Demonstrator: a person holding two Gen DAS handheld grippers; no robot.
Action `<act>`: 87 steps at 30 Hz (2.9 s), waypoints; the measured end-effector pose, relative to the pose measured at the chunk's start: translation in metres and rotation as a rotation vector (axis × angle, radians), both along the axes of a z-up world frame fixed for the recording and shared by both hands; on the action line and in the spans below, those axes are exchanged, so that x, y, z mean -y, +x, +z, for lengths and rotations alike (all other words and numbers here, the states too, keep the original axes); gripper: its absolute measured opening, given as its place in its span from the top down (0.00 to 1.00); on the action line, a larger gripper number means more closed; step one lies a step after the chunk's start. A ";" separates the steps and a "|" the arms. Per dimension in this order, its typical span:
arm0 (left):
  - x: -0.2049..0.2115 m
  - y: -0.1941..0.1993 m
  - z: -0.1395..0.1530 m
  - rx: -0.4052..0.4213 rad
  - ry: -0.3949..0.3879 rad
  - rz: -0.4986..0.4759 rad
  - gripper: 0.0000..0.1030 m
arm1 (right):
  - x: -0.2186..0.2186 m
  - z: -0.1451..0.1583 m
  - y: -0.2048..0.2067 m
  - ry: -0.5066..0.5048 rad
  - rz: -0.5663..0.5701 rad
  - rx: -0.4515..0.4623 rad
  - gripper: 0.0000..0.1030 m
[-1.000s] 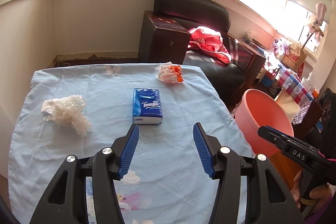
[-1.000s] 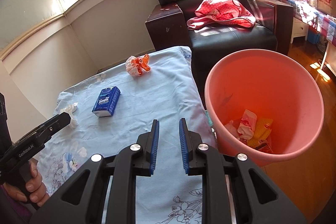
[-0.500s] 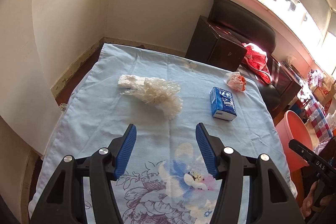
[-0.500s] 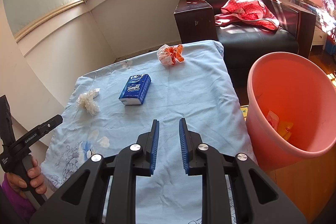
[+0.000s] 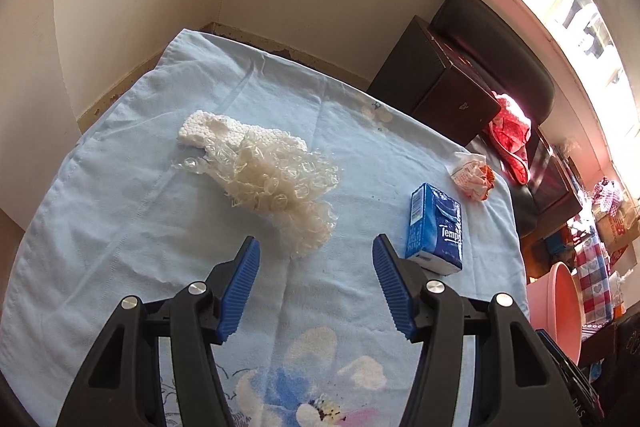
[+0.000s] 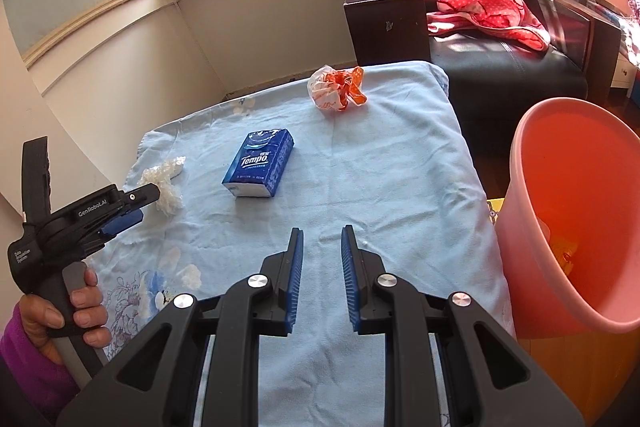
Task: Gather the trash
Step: 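Grasp the clear bubble wrap with the left tool while the right grasps the orange plastic bag, then carry the bubble wrap and orange bag over the pink bucket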
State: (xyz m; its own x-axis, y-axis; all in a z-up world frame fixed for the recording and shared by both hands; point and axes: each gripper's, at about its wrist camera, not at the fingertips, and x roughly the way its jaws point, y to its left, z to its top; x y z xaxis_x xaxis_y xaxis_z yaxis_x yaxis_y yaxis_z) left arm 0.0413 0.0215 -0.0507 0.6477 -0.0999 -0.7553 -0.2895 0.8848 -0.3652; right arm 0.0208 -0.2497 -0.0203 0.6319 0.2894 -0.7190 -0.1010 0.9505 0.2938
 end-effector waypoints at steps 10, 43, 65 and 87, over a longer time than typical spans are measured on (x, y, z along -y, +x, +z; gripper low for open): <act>-0.016 0.024 -0.023 -0.052 -0.066 0.069 0.72 | -0.006 -0.004 0.040 -0.015 0.024 -0.007 0.81; -0.019 0.013 -0.023 0.047 0.014 -0.128 0.78 | 0.006 -0.022 0.214 0.096 -0.049 -0.026 0.70; -0.017 0.009 -0.018 0.059 0.025 -0.140 0.78 | -0.011 -0.023 0.169 0.109 0.047 0.019 0.82; 0.033 -0.019 0.026 0.163 0.078 -0.269 0.78 | 0.061 0.017 0.037 0.149 -0.090 0.103 0.90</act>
